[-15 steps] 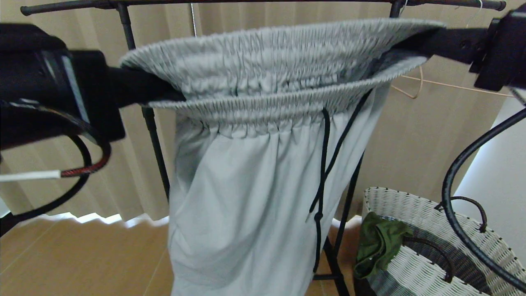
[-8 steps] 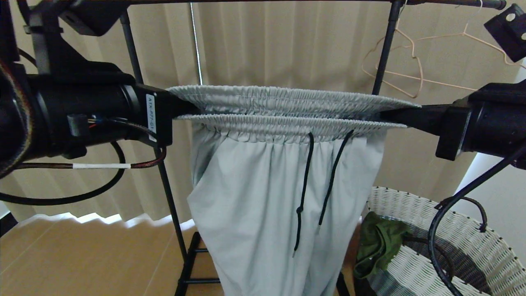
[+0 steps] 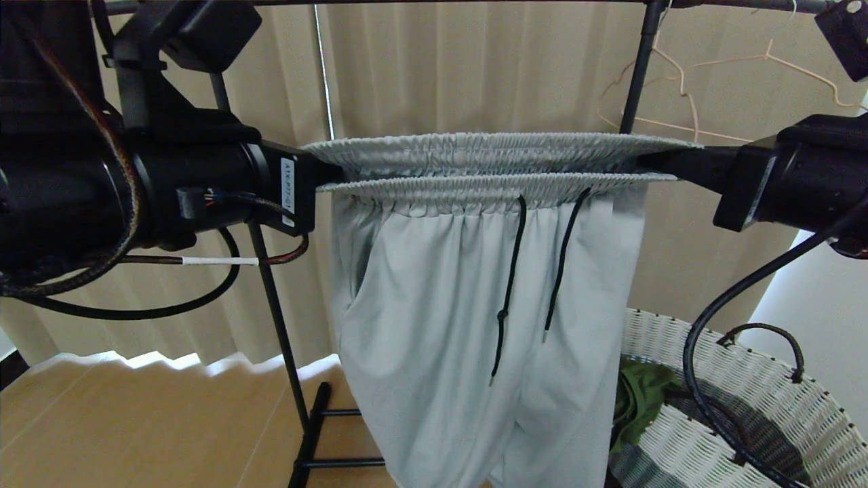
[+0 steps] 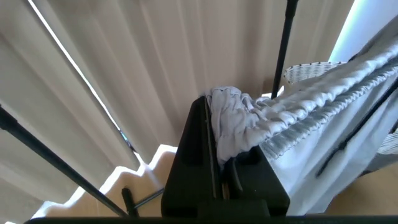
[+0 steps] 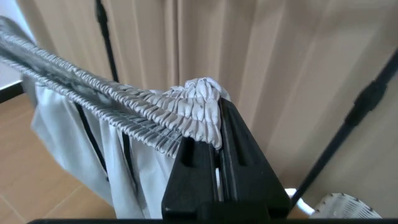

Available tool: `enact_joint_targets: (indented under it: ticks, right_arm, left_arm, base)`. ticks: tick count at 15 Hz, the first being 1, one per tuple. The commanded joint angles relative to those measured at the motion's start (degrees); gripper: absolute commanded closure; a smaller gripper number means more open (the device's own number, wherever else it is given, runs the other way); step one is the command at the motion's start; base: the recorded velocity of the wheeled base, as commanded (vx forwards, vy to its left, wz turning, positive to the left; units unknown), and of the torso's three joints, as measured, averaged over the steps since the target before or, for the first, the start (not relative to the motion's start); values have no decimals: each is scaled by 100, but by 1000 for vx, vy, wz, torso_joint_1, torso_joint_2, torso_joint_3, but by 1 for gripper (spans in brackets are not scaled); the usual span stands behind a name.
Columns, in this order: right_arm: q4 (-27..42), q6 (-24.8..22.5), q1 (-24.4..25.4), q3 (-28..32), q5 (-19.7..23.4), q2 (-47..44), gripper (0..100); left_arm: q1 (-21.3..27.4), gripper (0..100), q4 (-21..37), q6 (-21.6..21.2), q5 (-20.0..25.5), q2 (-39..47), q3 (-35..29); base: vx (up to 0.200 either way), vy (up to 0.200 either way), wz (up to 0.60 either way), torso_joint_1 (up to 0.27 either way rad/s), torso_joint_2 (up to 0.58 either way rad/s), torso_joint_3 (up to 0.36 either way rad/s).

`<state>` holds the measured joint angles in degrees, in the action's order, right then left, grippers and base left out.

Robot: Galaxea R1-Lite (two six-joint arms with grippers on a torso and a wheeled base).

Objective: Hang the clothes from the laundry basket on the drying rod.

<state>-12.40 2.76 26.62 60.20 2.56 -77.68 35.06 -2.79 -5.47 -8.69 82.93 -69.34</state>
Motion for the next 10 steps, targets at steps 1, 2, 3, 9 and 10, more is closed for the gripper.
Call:
enact_joint_targets:
  ticks: [1,2,3,9,10]
  right_arm:
    - [-8,6,-52,1,-1,-28,100]
    - [-17,-3,-52,1,-1,25,100]
    - [-8,-3,-52,10,8,86,100]
    - [1002,-21,1,141,87,851,100]
    - [1205,-21,71,133,201,1009,100]
  left_arm:
    - [1,100,-2,11,-10,30,8]
    - [1,100,-37,11,-1,30,-9]
    - [1,100,-151,2,-1,39,-1]
    - [-8,100,-503,11,-27,663,-669]
    - [-8,100,-503,20,-27,830,-888]
  base:
    - [0,0,0,0,0,0]
    - [0,0,0,0,0,0]
    - [0,0,0,0,0,0]
    - [0,0,0,0,0,0]
    - [0,0,0,0,0,0]
